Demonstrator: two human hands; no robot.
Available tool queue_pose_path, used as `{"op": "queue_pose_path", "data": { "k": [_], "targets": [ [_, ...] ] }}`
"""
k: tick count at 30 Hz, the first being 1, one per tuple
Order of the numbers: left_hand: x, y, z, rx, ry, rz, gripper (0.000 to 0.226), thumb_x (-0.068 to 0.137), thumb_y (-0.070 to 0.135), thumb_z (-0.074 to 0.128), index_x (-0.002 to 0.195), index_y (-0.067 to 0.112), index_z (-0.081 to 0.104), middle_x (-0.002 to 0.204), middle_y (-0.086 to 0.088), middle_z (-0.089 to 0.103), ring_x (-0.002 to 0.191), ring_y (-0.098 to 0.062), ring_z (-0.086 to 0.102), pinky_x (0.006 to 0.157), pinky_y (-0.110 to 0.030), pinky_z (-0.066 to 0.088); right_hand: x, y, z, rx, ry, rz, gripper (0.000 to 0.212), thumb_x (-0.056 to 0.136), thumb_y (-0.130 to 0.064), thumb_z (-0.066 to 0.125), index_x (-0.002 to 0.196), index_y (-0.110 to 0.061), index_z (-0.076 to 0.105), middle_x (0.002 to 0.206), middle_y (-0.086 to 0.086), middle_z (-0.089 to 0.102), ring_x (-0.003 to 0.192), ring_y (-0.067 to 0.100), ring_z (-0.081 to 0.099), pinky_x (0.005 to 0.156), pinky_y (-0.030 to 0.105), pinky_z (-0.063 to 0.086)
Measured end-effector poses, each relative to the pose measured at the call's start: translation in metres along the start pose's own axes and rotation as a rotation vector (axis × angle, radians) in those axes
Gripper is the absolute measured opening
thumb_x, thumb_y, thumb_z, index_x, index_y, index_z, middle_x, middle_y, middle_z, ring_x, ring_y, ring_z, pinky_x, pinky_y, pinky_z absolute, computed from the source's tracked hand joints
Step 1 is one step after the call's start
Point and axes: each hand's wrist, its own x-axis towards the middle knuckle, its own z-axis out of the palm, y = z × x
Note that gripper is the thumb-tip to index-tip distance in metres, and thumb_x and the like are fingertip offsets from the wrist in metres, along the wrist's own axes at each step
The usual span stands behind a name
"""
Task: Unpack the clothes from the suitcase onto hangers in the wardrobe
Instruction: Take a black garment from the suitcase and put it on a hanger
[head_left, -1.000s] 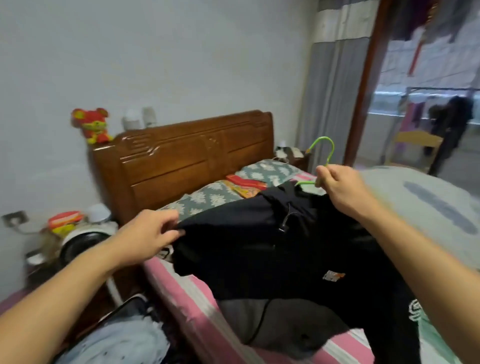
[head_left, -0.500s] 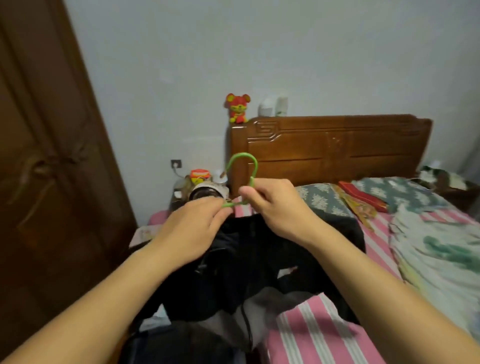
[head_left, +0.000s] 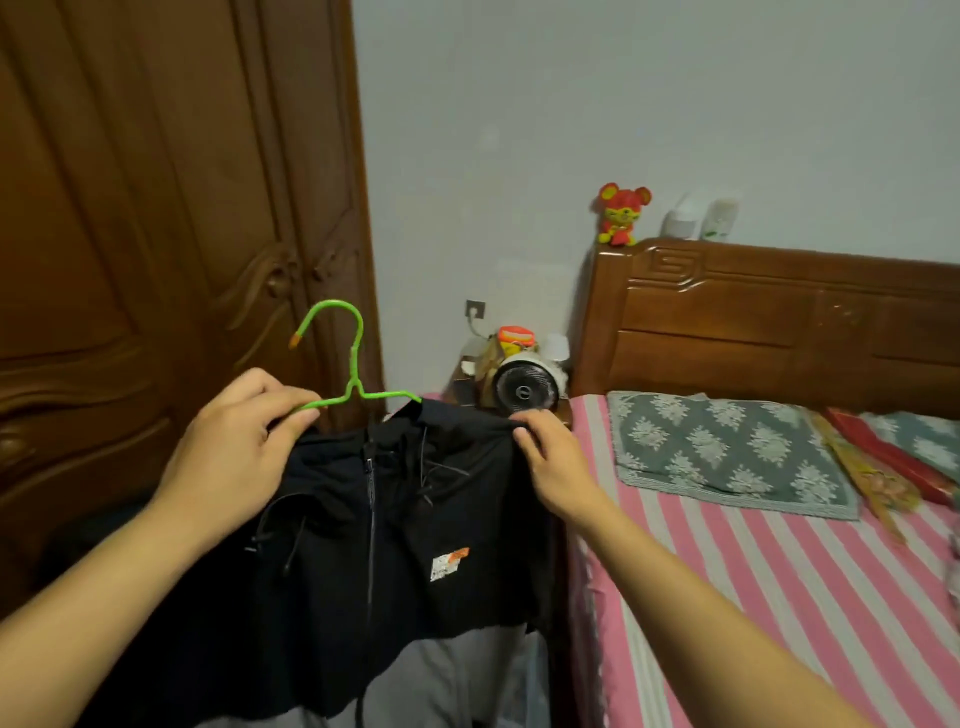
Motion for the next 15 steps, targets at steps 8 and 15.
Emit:
{"op": "queue_pose_path", "data": {
  "k": [8, 15],
  "targets": [
    [-0.06, -0.094, -0.071, 0.236, -0.083, -0.109, 0.022, 0.098, 0.019, 0.061, 0.114, 0.012, 0.072, 0.097, 0.007, 0.054, 0.086, -0.021, 0.062, 0.072, -0.038, 0.052, 0.018, -0.054, 0.078, 0.215, -0.414, -0.199, 0.029, 0.102, -0.032, 0.053, 0.099, -0.009, 0.072, 0.095, 0.002, 0.07, 0.095, 0.015, 0.065, 0.091, 0.034, 0.048],
    [-0.086, -0.11, -0.11, 0.311, -0.115, -0.126, 0.021, 0.104, 0.021, 0.053, 0.113, 0.012, 0.069, 0.1, 0.011, 0.053, 0.09, -0.015, 0.061, 0.079, -0.019, 0.046, 0.066, -0.105, 0.099, 0.431, -0.643, -0.225, 0.031, 0.102, -0.023, 0.051, 0.083, -0.01, 0.071, 0.076, -0.002, 0.068, 0.073, 0.009, 0.06, 0.071, 0.027, 0.045]
  ]
}}
